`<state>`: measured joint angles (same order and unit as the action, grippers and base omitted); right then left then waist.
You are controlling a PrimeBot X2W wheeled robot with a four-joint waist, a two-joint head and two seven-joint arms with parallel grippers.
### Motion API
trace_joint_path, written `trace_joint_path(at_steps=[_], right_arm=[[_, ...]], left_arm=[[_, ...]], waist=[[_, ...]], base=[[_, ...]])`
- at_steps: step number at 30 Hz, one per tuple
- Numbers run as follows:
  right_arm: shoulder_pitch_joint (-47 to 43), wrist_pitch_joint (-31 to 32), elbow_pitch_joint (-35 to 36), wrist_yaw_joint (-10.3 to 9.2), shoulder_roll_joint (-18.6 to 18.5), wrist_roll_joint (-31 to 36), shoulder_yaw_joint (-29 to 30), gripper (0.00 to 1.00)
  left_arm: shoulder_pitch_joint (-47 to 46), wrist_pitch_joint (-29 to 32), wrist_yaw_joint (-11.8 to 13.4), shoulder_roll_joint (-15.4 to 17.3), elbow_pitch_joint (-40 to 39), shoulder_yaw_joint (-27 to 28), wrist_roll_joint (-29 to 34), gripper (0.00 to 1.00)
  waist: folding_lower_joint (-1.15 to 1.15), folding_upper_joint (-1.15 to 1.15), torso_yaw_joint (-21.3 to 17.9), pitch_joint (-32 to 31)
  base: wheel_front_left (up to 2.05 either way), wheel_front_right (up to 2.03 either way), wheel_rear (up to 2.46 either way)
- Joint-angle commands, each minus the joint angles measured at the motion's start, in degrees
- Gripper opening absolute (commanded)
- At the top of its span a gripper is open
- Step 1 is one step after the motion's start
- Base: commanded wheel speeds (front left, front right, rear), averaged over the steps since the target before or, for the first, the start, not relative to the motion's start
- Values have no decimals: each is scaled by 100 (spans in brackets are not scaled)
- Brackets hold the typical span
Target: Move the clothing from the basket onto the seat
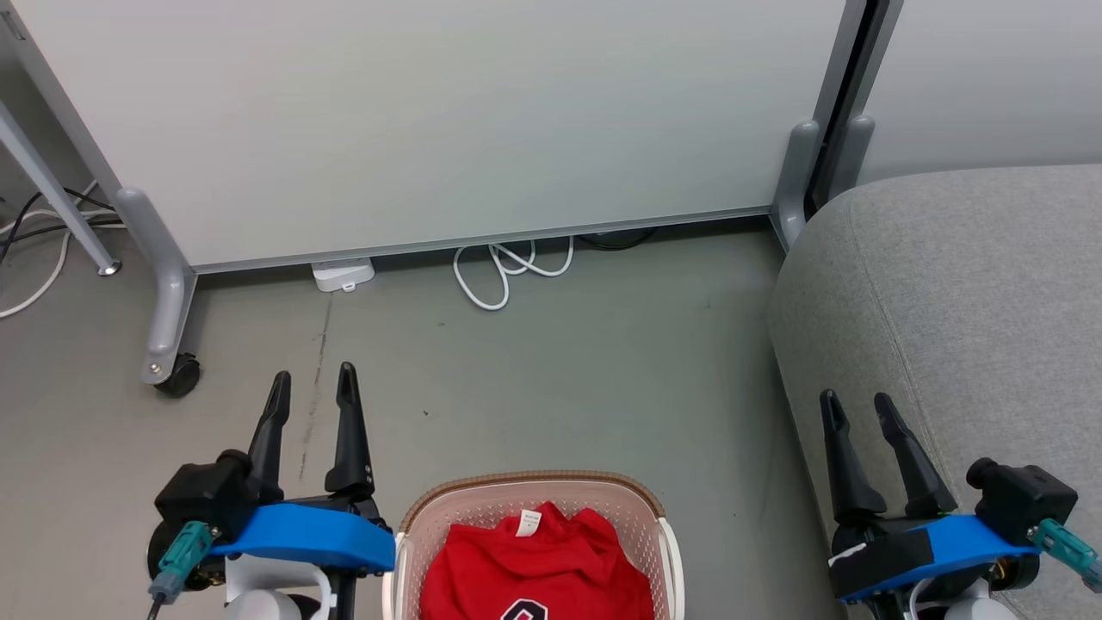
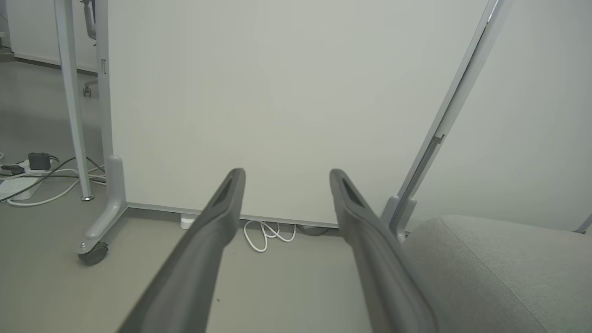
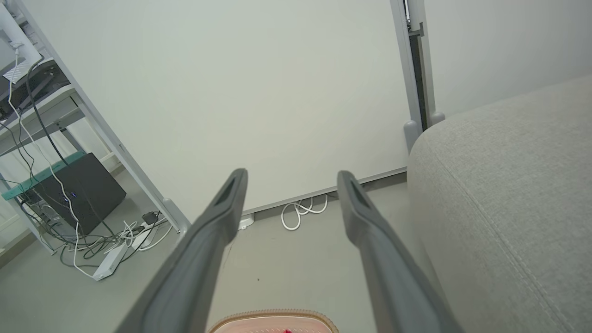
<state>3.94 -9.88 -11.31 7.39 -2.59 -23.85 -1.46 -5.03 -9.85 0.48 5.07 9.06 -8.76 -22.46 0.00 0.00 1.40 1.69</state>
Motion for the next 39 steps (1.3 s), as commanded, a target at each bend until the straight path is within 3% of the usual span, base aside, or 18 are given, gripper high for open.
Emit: trace_joint_path(at_steps=[1,39], right_arm=[[110,-57,73,11,-37,148,-24,100],[126,-497,76,16,-43,1775,-166,100]], left_arm=[[-143,-62,-50,39,-67,-51,155,100],[-179,-499,-503,-151,140,-12,1713,100]], waist=[[0,0,3,9],[0,0,86,157]], base=[[0,0,0],[0,0,0]])
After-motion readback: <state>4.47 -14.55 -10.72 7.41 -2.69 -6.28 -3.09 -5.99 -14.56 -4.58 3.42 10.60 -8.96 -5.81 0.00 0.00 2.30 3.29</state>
